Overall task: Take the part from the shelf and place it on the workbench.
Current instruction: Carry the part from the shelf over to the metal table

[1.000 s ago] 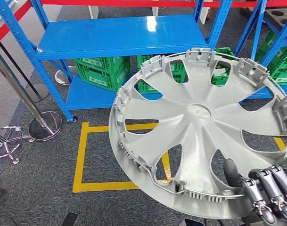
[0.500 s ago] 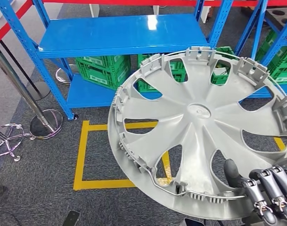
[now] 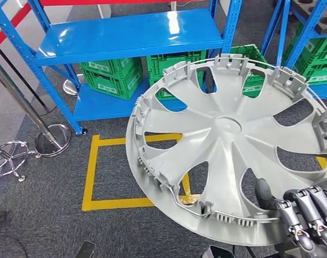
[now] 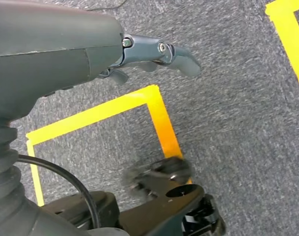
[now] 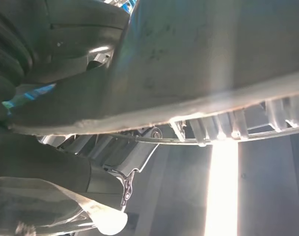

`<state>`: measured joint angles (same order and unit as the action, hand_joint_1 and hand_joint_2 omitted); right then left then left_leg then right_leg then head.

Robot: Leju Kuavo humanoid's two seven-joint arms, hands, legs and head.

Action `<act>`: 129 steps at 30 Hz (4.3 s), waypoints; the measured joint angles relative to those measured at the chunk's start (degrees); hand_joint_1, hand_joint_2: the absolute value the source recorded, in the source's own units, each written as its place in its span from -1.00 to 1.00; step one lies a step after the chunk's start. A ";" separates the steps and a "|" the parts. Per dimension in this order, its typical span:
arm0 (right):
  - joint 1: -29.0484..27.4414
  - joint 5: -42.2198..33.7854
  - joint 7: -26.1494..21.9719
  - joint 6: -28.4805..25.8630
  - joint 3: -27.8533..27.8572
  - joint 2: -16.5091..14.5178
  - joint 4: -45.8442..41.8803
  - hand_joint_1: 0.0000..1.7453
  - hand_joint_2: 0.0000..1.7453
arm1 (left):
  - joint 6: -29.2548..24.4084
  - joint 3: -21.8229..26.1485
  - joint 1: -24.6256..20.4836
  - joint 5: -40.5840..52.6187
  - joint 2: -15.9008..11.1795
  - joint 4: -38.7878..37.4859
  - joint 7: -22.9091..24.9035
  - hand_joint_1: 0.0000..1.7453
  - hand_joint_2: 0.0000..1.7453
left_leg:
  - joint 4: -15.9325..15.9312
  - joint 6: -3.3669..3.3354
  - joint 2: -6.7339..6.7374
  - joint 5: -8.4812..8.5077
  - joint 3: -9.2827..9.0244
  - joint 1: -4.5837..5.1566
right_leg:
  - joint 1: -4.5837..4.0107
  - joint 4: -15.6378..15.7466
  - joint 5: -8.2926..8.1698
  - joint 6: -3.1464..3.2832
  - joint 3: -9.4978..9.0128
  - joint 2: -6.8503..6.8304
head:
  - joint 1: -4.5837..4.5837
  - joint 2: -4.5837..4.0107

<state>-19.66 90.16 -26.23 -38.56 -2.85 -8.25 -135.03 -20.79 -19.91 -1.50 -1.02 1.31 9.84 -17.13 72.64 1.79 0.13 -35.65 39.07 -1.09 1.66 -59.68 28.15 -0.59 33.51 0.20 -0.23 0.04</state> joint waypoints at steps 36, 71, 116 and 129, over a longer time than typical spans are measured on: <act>-1.30 -0.02 -1.37 0.00 1.78 -0.66 -1.14 1.00 1.00 | -1.78 -3.29 -1.94 3.62 -0.03 -0.02 0.07 -1.00 1.00 | -10.70 -0.81 0.08 5.01 -10.81 0.71 | -0.58 1.37 -2.87 -0.21 1.61 -0.56 | 0.30 0.00; -0.53 0.04 -5.33 0.01 1.91 -2.03 -0.99 1.00 1.00 | -0.01 -2.92 -1.85 1.69 -0.36 -0.02 1.69 -1.00 1.00 | -15.10 -1.29 -0.05 7.45 -8.99 0.44 | -0.02 2.45 0.13 -2.48 -2.40 -0.68 | -0.01 0.00; 0.32 0.04 -6.46 0.00 1.87 -3.01 -0.39 1.00 1.00 | 0.73 -2.40 -1.55 1.15 -0.57 -0.02 2.41 -1.00 1.00 | -14.91 -2.61 0.05 10.32 -5.76 1.74 | -1.43 2.47 1.02 -0.58 -3.35 -0.45 | -0.20 0.00; 0.33 0.03 -6.39 0.00 1.87 -3.02 -0.33 1.00 1.00 | 1.03 -2.39 -1.55 1.79 -0.61 -0.02 2.98 -1.00 1.00 | -14.44 -2.94 0.03 10.11 -5.51 1.92 | -1.27 2.53 0.88 -0.89 -3.30 -0.47 | -0.19 0.00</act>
<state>-19.33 90.19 -32.62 -38.56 -0.98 -11.27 -135.37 -19.76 -22.29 -3.05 0.77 0.70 9.81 -14.15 58.20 -1.15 0.15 -25.55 33.56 0.83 0.39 -57.15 29.03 -1.47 30.21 -0.27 -0.43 0.04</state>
